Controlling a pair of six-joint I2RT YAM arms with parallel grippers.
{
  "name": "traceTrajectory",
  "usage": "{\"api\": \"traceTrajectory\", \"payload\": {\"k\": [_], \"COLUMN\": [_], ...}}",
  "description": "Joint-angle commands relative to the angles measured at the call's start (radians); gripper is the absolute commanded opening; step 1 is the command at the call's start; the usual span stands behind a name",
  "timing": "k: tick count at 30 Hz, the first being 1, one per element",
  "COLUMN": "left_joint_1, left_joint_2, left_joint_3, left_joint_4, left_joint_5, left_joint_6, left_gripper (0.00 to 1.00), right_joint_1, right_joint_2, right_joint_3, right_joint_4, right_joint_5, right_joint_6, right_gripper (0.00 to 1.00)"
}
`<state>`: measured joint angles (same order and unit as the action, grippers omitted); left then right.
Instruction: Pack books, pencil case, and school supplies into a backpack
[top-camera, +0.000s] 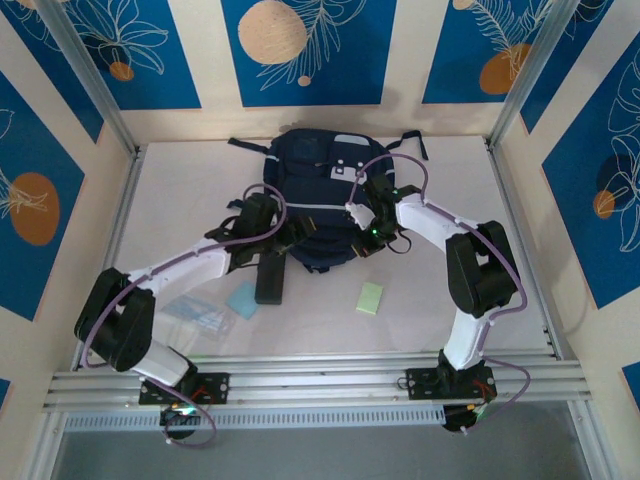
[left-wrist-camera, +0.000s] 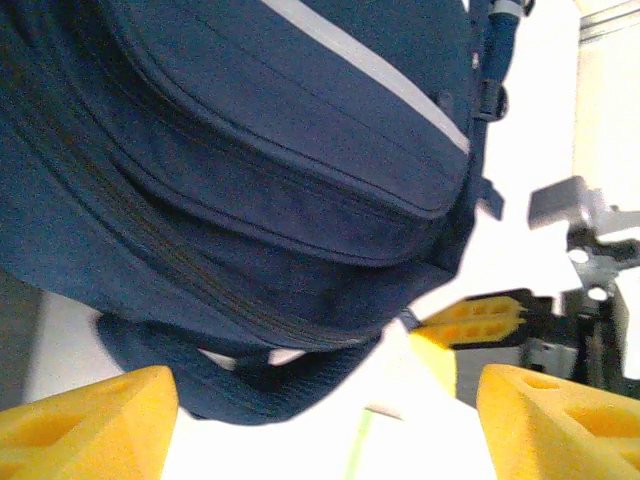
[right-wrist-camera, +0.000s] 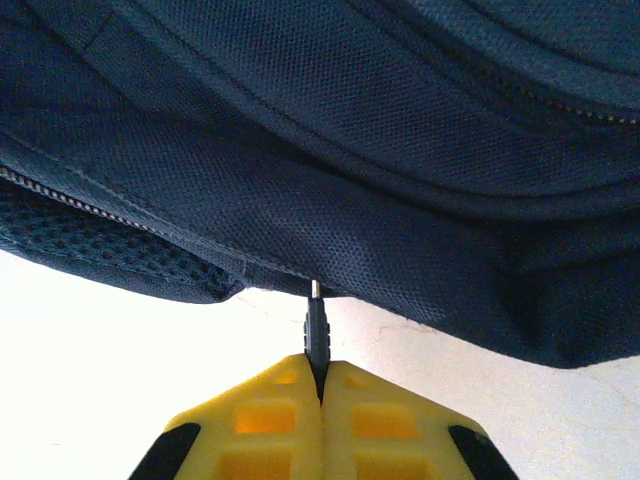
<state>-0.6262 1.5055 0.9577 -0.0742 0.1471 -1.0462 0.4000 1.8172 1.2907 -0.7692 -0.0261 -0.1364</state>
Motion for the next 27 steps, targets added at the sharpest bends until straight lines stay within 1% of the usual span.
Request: {"api": "traceTrajectory", "payload": {"k": [1, 5, 8, 11, 14, 15, 16, 17, 19, 20, 24, 27], "left_joint_1": [-0.06, -0.104, -0.118, -0.121, -0.122, -0.121, -0.122, -0.12, -0.118, -0.116, -0.116, -0.115], "left_joint_2": [0.039, 0.113, 0.174, 0.235, 0.287, 0.3, 0.31, 0.319, 0.333, 0.334, 0.298, 0.246], "left_joint_3": [-0.013, 0.029, 0.055, 0.062, 0.05, 0.05, 0.053, 0.054, 0.053, 0.048, 0.008, -0.043], "left_joint_4": [0.08, 0.139, 0.168, 0.182, 0.224, 0.234, 0.245, 0.252, 0.271, 0.281, 0.284, 0.281], "left_joint_5": [-0.063, -0.127, -0.176, -0.2, -0.219, -0.229, -0.234, -0.234, -0.224, -0.217, -0.204, -0.195], "left_joint_6": [-0.17, -0.268, -0.32, -0.369, -0.409, -0.406, -0.4, -0.396, -0.385, -0.382, -0.368, -0.364], "left_gripper": [0.78, 0.78, 0.78, 0.78, 0.73, 0.67, 0.59, 0.47, 0.11, 0.0, 0.0, 0.0], "right_joint_1": [-0.001, -0.003, -0.007, -0.007, -0.002, -0.001, -0.001, -0.003, -0.014, -0.025, -0.103, -0.163], "right_joint_2": [-0.009, -0.002, 0.006, 0.013, 0.014, 0.016, 0.017, 0.019, 0.022, 0.025, 0.031, 0.029], "right_joint_3": [-0.009, -0.005, -0.009, -0.007, -0.011, -0.013, -0.014, -0.017, -0.022, -0.025, -0.029, -0.009], "right_joint_4": [-0.015, -0.036, -0.04, -0.037, -0.026, -0.022, -0.02, -0.019, -0.016, -0.015, 0.0, 0.011], "right_joint_5": [0.001, 0.007, 0.027, 0.026, 0.024, 0.02, 0.01, 0.004, 0.007, 0.013, 0.071, 0.078], "right_joint_6": [0.003, -0.014, -0.03, -0.033, -0.037, -0.036, -0.038, -0.041, -0.042, -0.043, -0.059, -0.074], "right_gripper": [0.0, 0.0, 0.0, 0.0, 0.0, 0.0, 0.0, 0.0, 0.0, 0.0, 0.0, 0.0]}}
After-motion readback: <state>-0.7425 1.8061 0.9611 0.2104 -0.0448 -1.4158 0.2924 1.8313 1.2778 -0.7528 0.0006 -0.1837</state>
